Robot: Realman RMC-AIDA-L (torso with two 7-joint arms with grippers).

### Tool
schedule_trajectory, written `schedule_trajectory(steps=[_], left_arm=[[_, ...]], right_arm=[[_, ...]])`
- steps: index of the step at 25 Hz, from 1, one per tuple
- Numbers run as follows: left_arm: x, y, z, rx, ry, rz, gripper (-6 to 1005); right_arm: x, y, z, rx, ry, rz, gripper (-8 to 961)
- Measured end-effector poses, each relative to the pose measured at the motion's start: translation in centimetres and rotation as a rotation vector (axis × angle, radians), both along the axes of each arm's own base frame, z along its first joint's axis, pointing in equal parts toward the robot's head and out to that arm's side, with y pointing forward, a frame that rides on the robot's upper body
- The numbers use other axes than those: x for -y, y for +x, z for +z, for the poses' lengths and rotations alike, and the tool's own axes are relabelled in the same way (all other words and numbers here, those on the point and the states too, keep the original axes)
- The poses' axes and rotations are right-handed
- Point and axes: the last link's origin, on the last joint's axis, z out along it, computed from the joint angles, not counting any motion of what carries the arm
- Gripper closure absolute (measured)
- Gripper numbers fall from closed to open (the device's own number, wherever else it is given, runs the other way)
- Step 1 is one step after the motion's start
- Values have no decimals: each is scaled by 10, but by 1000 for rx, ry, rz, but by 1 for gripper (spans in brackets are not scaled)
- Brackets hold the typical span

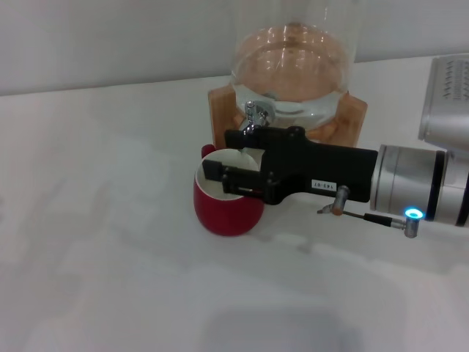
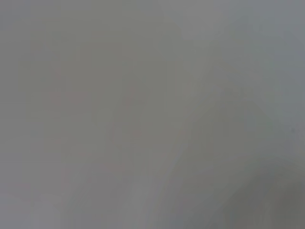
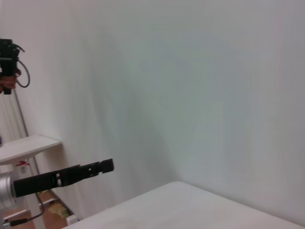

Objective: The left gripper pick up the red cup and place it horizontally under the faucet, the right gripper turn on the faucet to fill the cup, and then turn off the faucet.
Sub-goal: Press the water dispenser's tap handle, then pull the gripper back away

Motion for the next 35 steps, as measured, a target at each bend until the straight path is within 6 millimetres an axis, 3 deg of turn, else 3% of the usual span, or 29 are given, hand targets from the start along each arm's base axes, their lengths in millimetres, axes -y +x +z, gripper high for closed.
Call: schedule_trajectory(steps=[35], left_arm=[[-8, 5, -1, -5, -8, -16, 331]], right_arm=[[-8, 23, 22, 16, 96, -78, 323]])
